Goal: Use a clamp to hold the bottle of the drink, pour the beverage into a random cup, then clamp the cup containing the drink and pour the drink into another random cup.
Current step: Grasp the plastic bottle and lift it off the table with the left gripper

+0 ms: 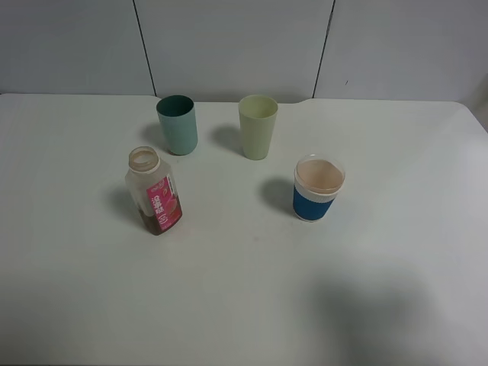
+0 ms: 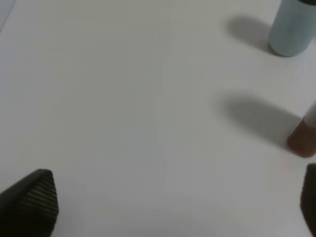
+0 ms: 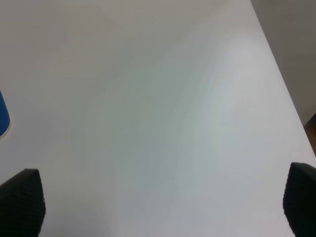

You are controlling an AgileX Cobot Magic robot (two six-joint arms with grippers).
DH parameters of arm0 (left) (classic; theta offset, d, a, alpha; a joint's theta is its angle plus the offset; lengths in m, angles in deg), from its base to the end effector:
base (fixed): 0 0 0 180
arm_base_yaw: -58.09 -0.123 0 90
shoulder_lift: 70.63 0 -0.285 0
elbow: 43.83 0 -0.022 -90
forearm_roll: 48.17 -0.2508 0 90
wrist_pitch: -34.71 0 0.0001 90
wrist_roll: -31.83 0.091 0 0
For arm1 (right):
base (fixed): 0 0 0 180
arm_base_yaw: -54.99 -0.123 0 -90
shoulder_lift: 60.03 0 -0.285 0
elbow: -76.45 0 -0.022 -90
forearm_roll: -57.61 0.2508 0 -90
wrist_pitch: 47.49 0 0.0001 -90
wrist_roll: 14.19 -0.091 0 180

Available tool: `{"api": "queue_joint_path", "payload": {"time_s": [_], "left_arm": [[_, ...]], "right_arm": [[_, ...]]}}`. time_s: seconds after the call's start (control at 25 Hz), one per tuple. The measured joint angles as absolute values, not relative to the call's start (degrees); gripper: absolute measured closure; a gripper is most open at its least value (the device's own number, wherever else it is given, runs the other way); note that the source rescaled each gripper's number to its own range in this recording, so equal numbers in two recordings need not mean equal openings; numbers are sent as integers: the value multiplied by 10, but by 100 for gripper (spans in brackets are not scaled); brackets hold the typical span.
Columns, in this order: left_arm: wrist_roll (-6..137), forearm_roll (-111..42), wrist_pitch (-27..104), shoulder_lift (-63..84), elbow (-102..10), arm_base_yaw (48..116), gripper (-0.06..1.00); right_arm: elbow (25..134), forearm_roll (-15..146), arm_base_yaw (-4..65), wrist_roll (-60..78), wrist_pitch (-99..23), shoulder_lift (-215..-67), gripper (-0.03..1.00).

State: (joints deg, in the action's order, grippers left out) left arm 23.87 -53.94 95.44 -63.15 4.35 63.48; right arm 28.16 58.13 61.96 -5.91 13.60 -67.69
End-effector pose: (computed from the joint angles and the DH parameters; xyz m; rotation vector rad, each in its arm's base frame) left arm -0.0059 0.0086 0.2795 -0.0508 2.0268 -0.0269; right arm -0.0058 0.0014 0.2782 -0.0239 2.0461 -0.1555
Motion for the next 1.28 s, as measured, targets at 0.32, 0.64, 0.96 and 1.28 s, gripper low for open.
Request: {"api": "queue_joint_path", "payload": {"time_s": [0.32, 0.64, 0.96, 1.28], "left_arm": [[239, -539, 954, -632, 44, 635, -6], [239, -539, 954, -632, 44, 635, -6], [239, -539, 901, -532, 28, 635, -6], [251, -538, 828, -368, 21, 635, -6]], "right_arm": [[282, 581, 620, -59, 136, -677, 7], [282, 581, 620, -59, 136, -677, 7], [282, 581, 620, -59, 136, -677, 7], [282, 581, 620, -59, 136, -677, 7]]}}
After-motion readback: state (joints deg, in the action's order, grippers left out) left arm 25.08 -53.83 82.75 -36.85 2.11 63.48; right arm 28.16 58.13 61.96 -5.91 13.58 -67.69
